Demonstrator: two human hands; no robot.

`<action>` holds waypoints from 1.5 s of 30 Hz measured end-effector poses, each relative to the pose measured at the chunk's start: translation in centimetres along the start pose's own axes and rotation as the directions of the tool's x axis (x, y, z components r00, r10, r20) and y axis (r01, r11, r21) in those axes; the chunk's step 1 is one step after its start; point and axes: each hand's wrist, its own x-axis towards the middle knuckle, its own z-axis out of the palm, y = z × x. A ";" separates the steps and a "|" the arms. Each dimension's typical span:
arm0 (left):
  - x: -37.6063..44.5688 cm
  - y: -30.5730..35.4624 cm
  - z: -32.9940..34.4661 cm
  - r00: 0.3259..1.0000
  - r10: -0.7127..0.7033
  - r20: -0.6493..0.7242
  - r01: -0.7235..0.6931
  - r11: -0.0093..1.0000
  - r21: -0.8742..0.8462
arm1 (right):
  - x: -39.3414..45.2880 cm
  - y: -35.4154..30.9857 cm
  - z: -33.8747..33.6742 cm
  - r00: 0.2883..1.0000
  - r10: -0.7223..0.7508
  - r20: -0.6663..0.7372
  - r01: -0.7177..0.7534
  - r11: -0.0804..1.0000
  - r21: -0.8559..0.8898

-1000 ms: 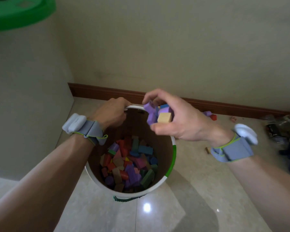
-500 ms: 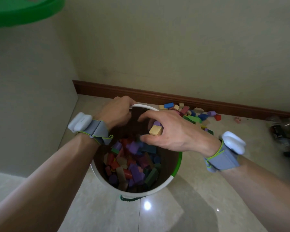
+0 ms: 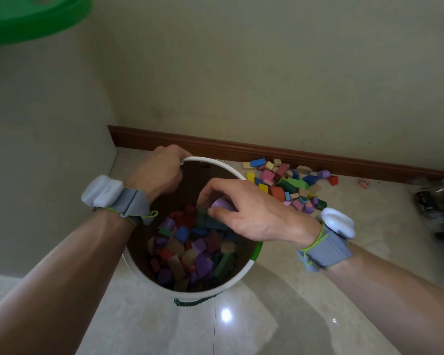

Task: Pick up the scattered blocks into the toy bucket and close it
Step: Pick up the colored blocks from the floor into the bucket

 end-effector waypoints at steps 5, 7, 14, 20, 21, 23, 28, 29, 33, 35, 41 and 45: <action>0.6 -1.1 -0.4 1.000 -0.009 -0.018 0.009 1.000 0.019 | 0.6 0.3 0.2 0.961 -0.113 -0.252 0.159 0.972 0.171; 0.8 -1.5 -0.4 0.999 -0.016 -0.038 0.017 0.999 0.029 | 1.5 1.7 -0.1 0.811 -0.074 -0.580 0.230 0.953 0.200; 1.7 -2.5 -0.2 0.997 -0.031 -0.070 0.037 0.995 0.090 | 3.8 14.3 1.4 0.678 0.196 -0.708 -0.279 0.960 0.000; 1.9 -2.6 -0.3 0.995 0.001 -0.095 0.011 0.992 0.128 | 1.2 22.2 9.6 0.826 0.367 -0.428 -0.556 0.652 -0.514; 1.9 -2.6 -0.3 0.995 0.004 -0.101 0.009 0.991 0.131 | 1.3 22.7 10.1 0.816 0.375 -0.440 -0.572 0.632 -0.524; 2.0 -2.6 -0.2 0.993 0.006 -0.114 0.010 0.990 0.142 | 2.1 23.7 10.3 0.805 0.384 -0.453 -0.590 0.604 -0.536; 1.8 -2.7 0.1 0.991 0.015 -0.135 0.006 0.988 0.157 | 4.0 24.5 10.9 0.756 0.407 -0.512 -0.648 0.570 -0.505; 1.8 -2.9 0.1 0.991 0.016 -0.136 0.006 0.987 0.161 | 4.5 24.6 10.9 0.751 0.418 -0.511 -0.655 0.572 -0.494; 1.6 -3.0 0.1 0.988 0.039 -0.149 -0.014 0.986 0.167 | 4.5 25.3 10.3 0.753 0.420 -0.506 -0.649 0.598 -0.470; 1.6 -3.3 0.1 0.985 0.055 -0.162 -0.025 0.983 0.182 | 4.2 25.4 10.2 0.778 0.390 -0.492 -0.617 0.620 -0.485; 1.7 -3.4 0.2 0.988 0.055 -0.142 -0.028 0.983 0.184 | 2.7 25.3 9.2 0.891 0.288 -0.352 -0.451 0.656 -0.605; 1.6 -3.4 0.2 0.986 0.047 -0.161 -0.018 0.984 0.177 | 1.7 25.8 9.5 0.932 0.157 -0.327 -0.338 0.704 -0.625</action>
